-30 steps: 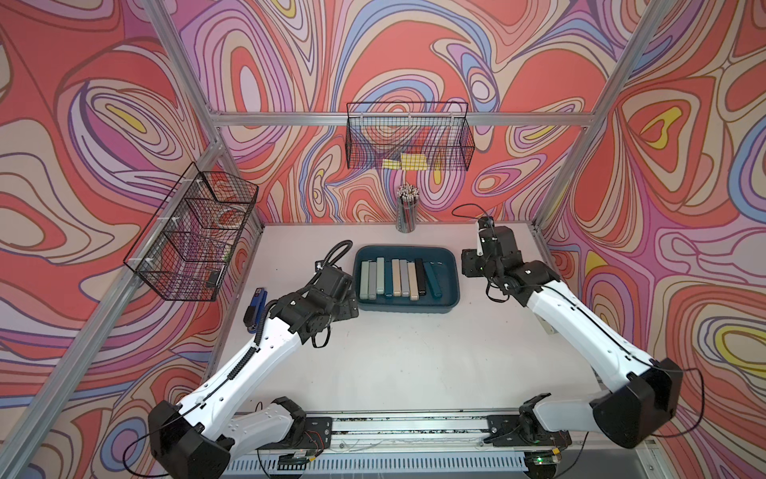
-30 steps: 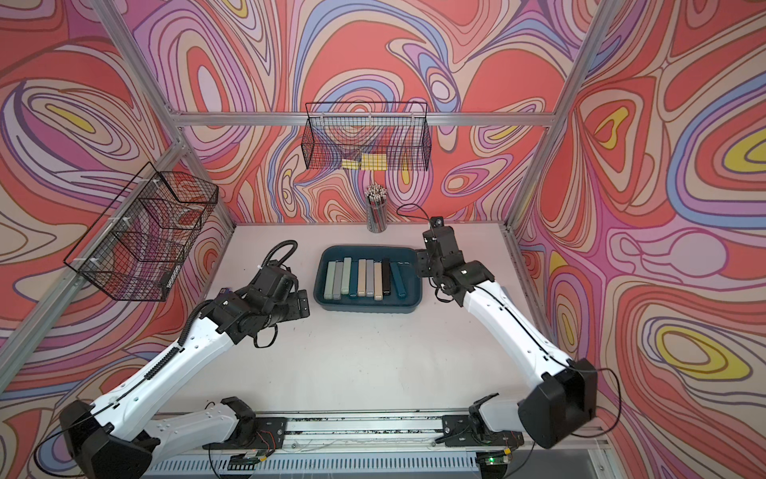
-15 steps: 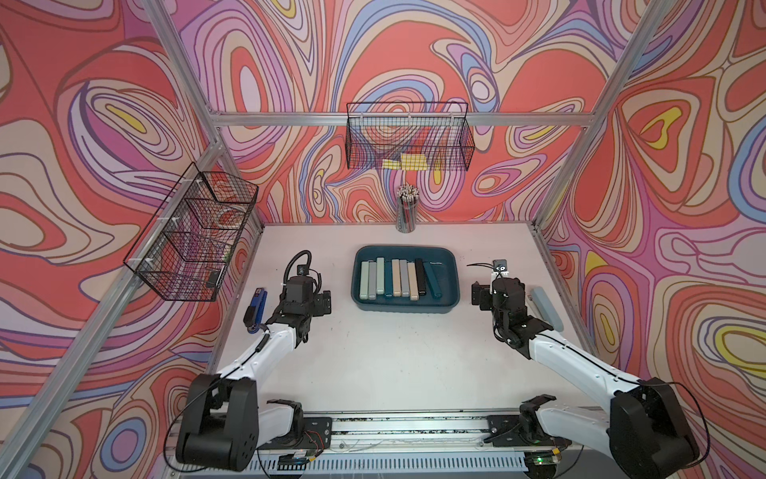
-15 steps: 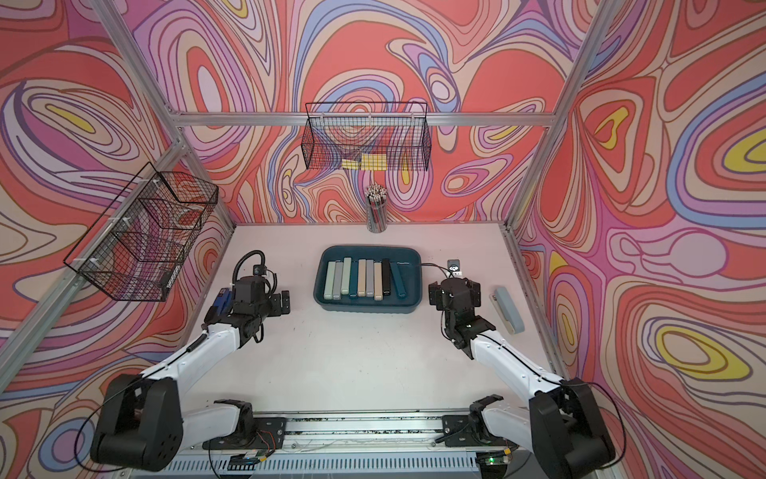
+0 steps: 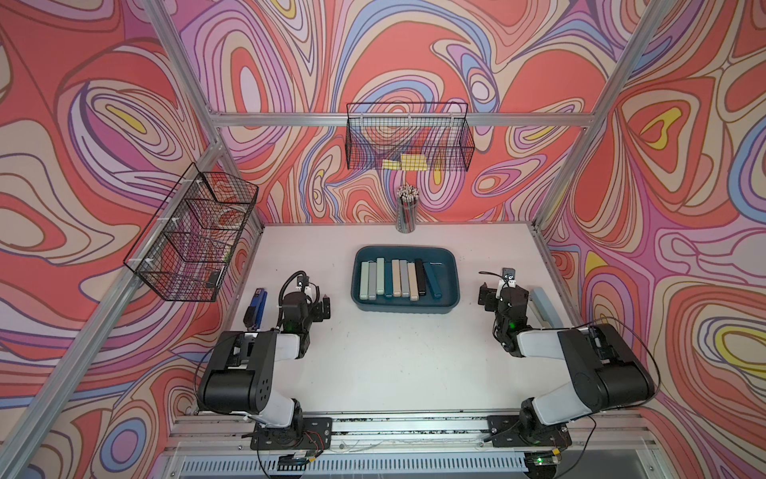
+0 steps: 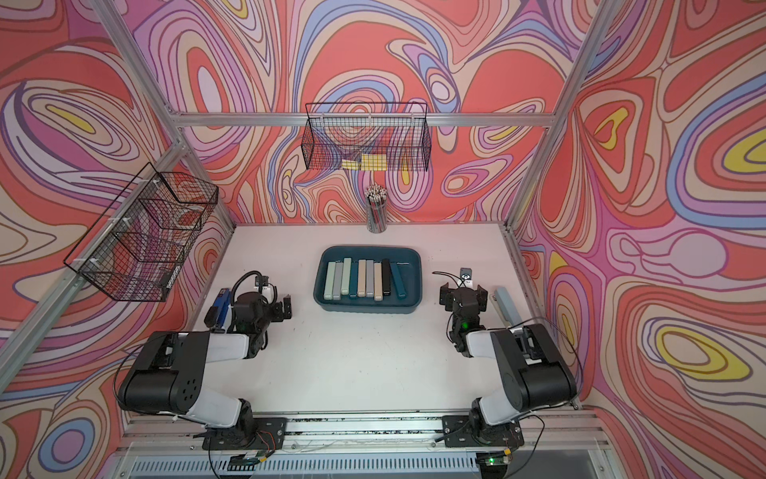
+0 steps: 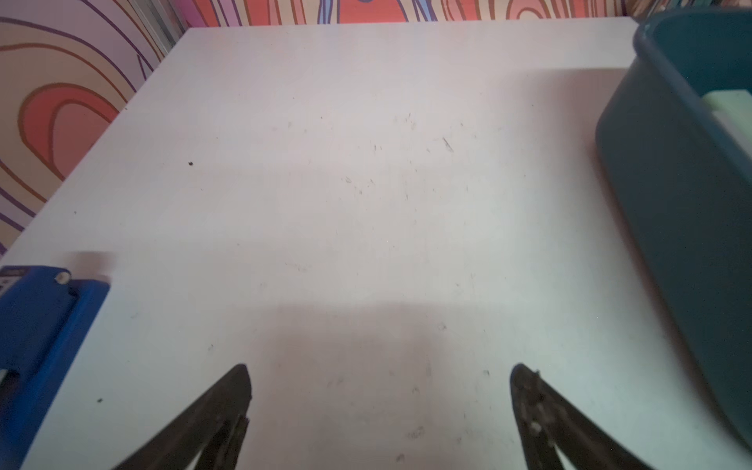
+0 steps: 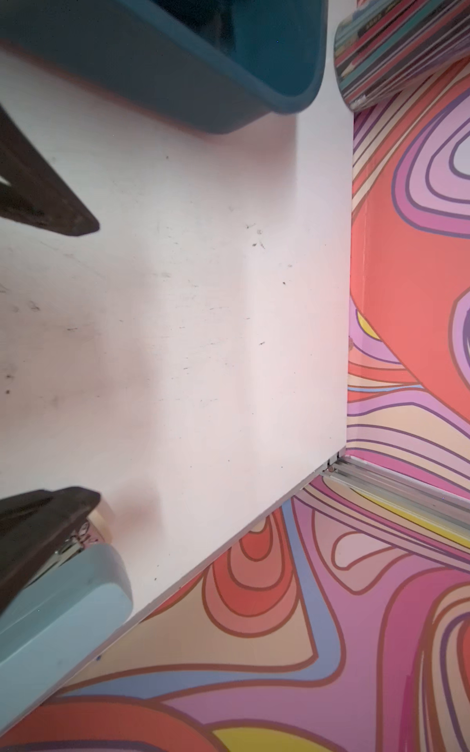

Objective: Put the pruning pliers into the storage box
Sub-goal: Reset both arms

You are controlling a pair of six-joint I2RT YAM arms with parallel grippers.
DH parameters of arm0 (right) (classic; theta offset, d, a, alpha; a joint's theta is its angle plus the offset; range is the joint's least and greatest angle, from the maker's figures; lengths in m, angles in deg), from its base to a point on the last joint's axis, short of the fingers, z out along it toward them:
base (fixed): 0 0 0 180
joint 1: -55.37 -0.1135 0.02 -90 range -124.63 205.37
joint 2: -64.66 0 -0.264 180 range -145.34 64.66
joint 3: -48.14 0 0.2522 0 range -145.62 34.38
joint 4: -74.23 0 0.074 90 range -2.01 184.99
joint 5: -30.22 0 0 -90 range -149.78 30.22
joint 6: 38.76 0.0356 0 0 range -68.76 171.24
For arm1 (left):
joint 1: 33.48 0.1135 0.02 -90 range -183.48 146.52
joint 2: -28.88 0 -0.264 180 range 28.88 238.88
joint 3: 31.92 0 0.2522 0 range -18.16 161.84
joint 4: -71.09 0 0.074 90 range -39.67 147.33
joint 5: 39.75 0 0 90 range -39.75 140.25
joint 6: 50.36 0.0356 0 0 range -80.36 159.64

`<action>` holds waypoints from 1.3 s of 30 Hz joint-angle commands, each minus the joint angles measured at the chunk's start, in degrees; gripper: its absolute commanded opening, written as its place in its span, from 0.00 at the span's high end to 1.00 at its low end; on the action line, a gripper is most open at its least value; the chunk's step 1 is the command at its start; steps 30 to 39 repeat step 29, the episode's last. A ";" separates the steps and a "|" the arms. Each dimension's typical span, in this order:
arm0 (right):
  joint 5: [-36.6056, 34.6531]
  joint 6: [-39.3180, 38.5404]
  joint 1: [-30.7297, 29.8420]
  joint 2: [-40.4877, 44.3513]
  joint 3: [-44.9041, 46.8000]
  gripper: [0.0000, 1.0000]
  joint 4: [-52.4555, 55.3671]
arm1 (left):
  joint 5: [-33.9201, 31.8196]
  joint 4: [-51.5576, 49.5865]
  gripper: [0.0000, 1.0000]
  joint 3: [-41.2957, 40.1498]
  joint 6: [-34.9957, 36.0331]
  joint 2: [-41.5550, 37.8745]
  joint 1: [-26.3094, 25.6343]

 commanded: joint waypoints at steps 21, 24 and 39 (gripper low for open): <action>10.64 1.25 5.09 -6.54 -2.91 0.02 -9.15 | -0.83 8.29 0.01 0.78 0.34 0.58 0.38; 11.09 1.41 5.10 -6.65 -3.28 0.01 -8.24 | -0.83 8.29 0.01 0.78 0.35 0.56 0.38; 10.79 1.27 5.09 -6.37 -2.63 0.02 -9.34 | -0.83 8.28 0.01 0.78 0.35 0.61 0.38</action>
